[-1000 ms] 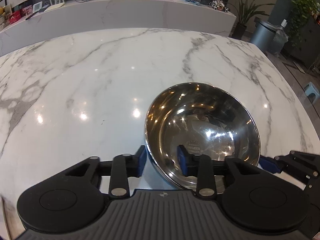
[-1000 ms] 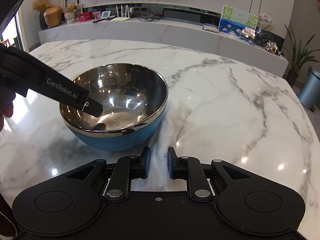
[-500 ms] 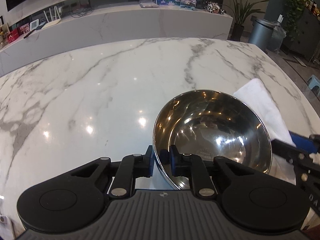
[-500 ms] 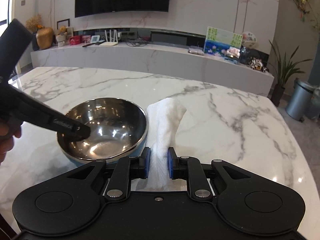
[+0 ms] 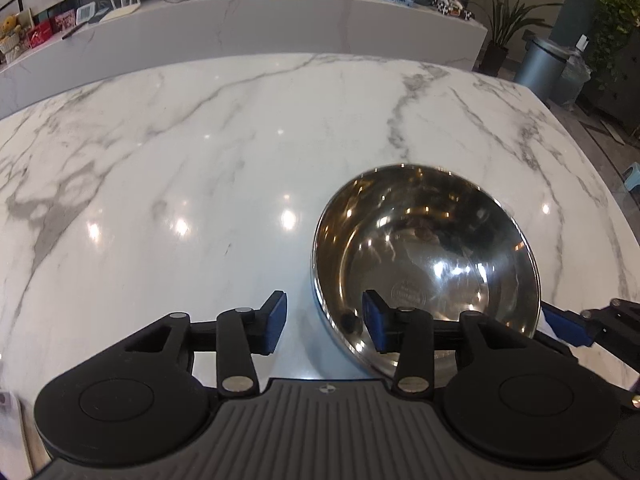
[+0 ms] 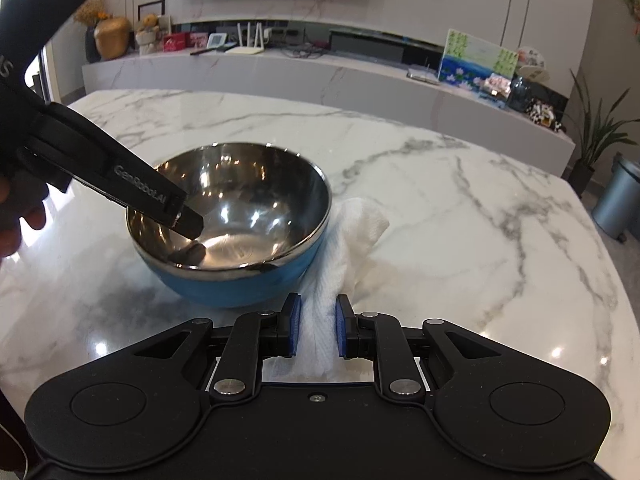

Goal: Clean bowl

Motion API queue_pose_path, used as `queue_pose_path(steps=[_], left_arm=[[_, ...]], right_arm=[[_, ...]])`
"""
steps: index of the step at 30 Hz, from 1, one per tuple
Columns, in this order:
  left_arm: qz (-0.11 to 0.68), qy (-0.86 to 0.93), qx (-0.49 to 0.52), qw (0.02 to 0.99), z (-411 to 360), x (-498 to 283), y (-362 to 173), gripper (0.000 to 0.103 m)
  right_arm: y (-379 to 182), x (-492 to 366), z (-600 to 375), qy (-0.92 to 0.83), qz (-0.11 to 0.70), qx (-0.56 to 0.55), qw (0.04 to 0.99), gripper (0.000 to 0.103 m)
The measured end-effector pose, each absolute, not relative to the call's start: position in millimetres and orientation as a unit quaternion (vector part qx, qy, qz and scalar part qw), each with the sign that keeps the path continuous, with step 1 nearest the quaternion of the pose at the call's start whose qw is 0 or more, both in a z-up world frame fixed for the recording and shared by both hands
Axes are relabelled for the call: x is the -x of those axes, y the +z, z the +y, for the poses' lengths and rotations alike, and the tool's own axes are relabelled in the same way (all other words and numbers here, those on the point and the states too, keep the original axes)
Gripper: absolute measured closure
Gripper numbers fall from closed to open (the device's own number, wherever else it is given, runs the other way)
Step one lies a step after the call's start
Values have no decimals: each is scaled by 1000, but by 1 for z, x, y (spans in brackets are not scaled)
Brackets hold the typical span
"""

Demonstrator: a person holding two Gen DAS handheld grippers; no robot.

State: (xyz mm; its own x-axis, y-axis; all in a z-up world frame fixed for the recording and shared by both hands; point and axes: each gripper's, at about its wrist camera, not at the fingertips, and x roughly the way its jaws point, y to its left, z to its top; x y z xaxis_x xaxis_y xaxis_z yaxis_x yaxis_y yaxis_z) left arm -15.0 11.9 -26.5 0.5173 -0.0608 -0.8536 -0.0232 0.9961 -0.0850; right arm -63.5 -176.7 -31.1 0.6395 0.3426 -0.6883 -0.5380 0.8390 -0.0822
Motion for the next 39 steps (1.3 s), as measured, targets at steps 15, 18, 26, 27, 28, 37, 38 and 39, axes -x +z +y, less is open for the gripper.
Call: queue_pose_path(steps=[15,18,26,27,28,37,38,39], left_arm=[[483,-26,5,875,3,14,-27,84],[473,-28,-3,881,1,11,-27,85],[453,-30,-1,891,-1,2,-28,86],[452,-30,-1,892,-2,2,-29,86],[452,-30,0,892,-1,2,-29,86],[480,-5,36,876,10,6,-28,72],[483,-5,38,875,10,7,-28,70],[486,-6,39,873,11,8,-28,66]], right_arm=[[-31,63,-180,236,343,139,899,87],[-23,63,-185,223,325,129,910,87],[-15,63,-190,220,309,122,917,87],[-16,63,-189,222,310,123,916,87],[-16,62,-187,224,311,124,915,87],[-31,61,-174,231,338,147,900,87],[-33,61,-173,232,342,149,898,87],[-35,60,-172,233,345,152,896,87]])
